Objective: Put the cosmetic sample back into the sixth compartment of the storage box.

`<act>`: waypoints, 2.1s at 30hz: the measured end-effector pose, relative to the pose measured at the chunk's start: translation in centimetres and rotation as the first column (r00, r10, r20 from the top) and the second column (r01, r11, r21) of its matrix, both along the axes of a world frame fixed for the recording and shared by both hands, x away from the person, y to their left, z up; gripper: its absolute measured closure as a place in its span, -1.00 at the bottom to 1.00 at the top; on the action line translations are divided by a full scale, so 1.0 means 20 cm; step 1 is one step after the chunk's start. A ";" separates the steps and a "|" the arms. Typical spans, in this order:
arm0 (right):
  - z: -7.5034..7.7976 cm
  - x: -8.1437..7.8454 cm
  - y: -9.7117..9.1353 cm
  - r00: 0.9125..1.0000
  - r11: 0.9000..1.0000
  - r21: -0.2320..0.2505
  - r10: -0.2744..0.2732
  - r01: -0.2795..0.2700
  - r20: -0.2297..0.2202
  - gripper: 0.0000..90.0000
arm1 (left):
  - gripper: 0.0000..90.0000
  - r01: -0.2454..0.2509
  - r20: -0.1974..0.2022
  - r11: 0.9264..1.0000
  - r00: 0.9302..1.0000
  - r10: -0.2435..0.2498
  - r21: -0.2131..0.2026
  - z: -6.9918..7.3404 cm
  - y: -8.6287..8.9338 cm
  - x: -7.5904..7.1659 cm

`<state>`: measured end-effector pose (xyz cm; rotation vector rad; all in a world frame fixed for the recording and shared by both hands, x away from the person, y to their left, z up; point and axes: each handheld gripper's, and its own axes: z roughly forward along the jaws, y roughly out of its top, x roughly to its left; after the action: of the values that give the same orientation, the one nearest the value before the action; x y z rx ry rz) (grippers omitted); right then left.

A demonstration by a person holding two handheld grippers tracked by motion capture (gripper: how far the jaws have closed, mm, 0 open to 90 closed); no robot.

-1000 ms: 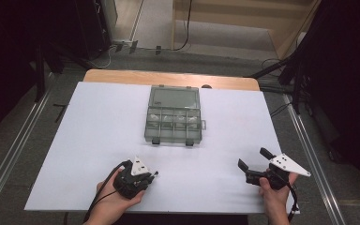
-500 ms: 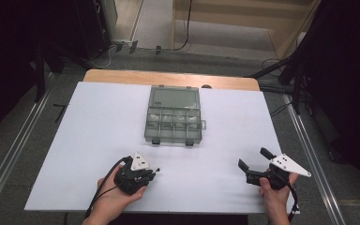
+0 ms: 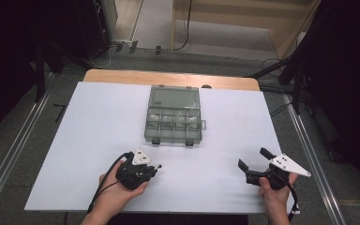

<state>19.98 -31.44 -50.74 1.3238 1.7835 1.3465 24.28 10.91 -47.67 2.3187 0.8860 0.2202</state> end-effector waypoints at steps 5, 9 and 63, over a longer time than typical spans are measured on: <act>0.00 0.00 0.00 1.000 1.000 0.000 -0.001 0.001 0.002 -1.00 | 0.80 0.001 -0.004 1.000 1.000 -0.001 -0.008 0.01 -0.01 0.02; 0.00 0.00 0.00 1.000 1.000 -0.001 0.000 0.000 0.002 -1.00 | 0.80 -0.001 -0.006 1.000 1.000 0.001 -0.014 0.02 -0.02 0.04; 0.00 0.00 0.00 1.000 1.000 -0.003 0.003 -0.003 0.001 -1.00 | 0.80 -0.014 -0.018 0.998 1.000 0.013 -0.060 0.14 -0.13 0.34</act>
<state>20.00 -31.53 -50.71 1.3183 1.7871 1.3452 31.06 8.33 -44.89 2.2633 0.9048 0.1770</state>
